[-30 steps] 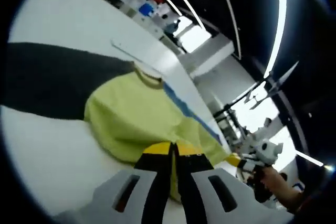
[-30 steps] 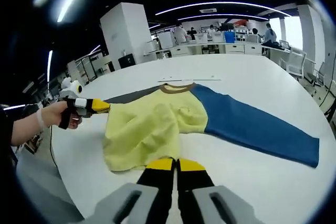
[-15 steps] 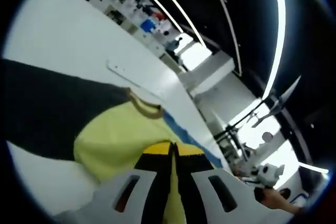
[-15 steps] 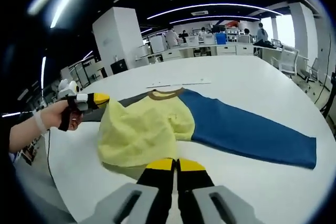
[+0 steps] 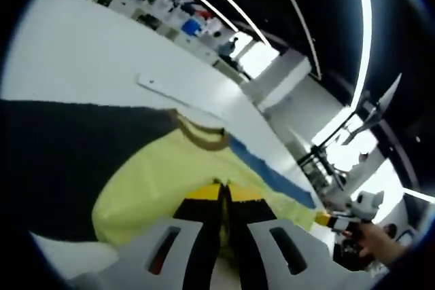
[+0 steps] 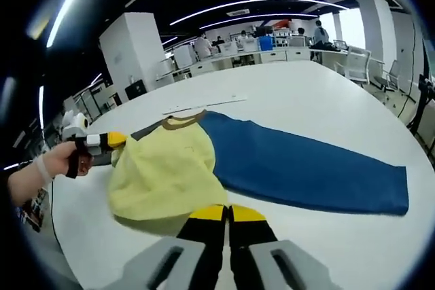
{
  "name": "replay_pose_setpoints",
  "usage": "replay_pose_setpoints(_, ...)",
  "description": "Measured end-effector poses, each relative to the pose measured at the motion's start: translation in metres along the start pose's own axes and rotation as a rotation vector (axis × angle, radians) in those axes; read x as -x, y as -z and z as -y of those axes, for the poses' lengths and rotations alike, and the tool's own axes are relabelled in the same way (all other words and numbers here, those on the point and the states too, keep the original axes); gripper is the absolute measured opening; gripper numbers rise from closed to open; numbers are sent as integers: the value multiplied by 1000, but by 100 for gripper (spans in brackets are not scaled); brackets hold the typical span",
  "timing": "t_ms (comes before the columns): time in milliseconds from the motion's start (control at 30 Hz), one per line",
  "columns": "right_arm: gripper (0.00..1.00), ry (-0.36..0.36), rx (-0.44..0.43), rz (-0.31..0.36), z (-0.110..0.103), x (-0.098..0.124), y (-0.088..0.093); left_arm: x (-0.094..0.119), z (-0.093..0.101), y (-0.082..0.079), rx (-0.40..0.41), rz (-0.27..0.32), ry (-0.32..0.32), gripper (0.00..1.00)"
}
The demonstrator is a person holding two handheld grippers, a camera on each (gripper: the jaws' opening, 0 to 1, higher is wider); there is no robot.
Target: Fold the garment on the visible template until the final outline fits inside the template.
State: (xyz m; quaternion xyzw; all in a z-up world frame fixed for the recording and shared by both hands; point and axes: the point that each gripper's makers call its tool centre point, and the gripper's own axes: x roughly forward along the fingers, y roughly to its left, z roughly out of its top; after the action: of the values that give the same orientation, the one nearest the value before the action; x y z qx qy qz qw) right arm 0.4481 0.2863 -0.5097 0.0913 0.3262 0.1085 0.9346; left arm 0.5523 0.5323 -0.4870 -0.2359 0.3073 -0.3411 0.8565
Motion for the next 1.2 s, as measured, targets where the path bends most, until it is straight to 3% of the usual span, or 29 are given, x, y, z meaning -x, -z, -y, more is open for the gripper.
replay_pose_setpoints(67,0,9,-3,-8,3,-2,2,-8,-10,-6,-29,-17,-2,0)
replay_pose_setpoints(433,0,6,-3,-16,-1,-2,3,-9,-10,-4,-98,-44,34,3)
replay_pose_setpoints(533,0,4,-2,-15,-2,-3,3,-7,-13,-6,-115,-48,41,10)
replay_pose_setpoints(633,0,1,0,-17,-3,-3,3,-4,-6,-4,-163,-47,68,17)
replay_pose_setpoints(733,0,-6,5,-15,-7,0,3,3,5,-4,-198,-37,104,30)
replay_pose_setpoints(800,0,-9,8,-17,-6,-1,4,7,11,-6,-279,-29,133,35)
replay_pose_setpoints(900,0,-11,10,-19,-7,0,5,16,19,-2,-258,-43,150,42)
replay_pose_setpoints(1200,0,-16,15,-23,-9,1,5,40,42,8,-353,-44,243,67)
